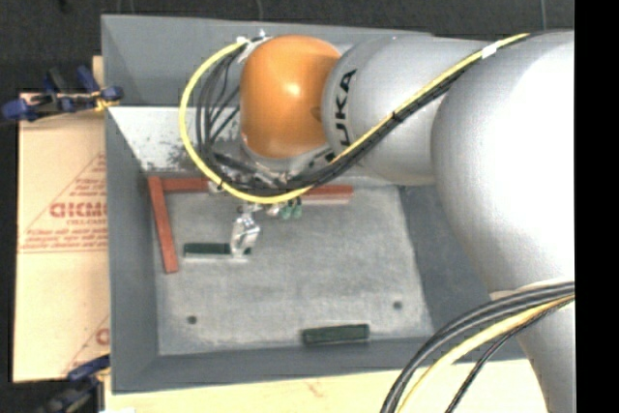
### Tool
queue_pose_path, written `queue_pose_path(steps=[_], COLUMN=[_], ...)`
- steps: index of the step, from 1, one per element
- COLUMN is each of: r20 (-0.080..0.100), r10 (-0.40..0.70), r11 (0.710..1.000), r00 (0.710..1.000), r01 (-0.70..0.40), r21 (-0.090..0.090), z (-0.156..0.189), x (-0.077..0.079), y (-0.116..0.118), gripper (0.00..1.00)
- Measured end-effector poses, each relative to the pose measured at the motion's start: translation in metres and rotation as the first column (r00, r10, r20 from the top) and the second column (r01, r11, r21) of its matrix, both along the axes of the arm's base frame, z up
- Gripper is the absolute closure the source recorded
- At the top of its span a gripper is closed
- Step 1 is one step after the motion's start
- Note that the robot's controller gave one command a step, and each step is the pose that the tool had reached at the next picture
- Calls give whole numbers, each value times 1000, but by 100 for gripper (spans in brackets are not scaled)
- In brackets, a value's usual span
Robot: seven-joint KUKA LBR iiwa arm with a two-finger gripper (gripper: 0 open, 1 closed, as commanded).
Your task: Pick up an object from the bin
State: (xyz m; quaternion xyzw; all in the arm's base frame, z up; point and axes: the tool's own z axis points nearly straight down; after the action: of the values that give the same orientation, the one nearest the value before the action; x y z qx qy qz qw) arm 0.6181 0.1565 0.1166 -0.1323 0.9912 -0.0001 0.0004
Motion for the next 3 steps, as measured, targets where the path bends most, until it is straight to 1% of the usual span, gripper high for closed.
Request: queue_pose_path(steps=[1,2,3], r20=[0,0,-5], r10=[-50,-51,-36], r11=[999,999,999], r00=[999,999,999], r01=[50,51,36], r21=[4,4,-1], z=[-37,-37,-5], x=[-67,-67,-74], y=[9,9,8], gripper=[100,100,100])
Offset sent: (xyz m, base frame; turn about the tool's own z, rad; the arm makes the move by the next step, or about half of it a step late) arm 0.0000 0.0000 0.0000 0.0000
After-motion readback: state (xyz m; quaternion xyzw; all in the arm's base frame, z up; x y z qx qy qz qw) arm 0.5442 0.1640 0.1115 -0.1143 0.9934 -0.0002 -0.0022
